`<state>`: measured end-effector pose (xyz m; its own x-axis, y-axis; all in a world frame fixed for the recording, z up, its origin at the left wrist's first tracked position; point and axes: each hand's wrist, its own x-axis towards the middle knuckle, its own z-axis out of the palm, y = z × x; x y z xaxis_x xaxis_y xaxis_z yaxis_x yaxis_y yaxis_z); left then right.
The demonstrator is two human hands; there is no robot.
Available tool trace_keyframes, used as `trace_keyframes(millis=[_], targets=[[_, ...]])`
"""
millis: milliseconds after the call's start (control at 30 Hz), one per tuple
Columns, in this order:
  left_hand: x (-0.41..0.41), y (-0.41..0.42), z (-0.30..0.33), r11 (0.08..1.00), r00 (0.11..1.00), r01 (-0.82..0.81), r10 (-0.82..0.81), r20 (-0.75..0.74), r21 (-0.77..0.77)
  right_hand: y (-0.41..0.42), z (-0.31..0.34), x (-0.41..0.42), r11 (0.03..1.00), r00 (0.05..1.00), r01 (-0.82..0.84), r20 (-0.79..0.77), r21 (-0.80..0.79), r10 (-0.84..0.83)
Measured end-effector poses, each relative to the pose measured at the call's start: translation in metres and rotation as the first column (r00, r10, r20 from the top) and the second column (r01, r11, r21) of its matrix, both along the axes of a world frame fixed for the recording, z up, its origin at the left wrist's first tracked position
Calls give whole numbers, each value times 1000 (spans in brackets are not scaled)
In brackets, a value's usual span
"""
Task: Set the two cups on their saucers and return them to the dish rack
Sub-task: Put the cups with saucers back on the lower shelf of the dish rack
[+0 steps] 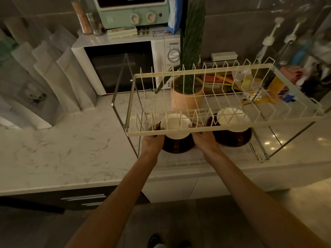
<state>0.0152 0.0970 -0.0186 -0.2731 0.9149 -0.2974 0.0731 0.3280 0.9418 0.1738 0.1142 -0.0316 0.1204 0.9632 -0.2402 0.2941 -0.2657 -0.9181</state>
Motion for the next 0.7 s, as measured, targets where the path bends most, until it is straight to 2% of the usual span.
trace_keyframes(millis=[467, 700], targets=[[-5, 13, -12, 999, 1000, -22, 22, -2, -27, 8, 5, -7, 1000, 1000, -8, 29, 10, 8], [-6, 10, -17, 1000, 997, -13, 13, -80, 2, 4, 9, -9, 999, 999, -42, 27, 24, 42]])
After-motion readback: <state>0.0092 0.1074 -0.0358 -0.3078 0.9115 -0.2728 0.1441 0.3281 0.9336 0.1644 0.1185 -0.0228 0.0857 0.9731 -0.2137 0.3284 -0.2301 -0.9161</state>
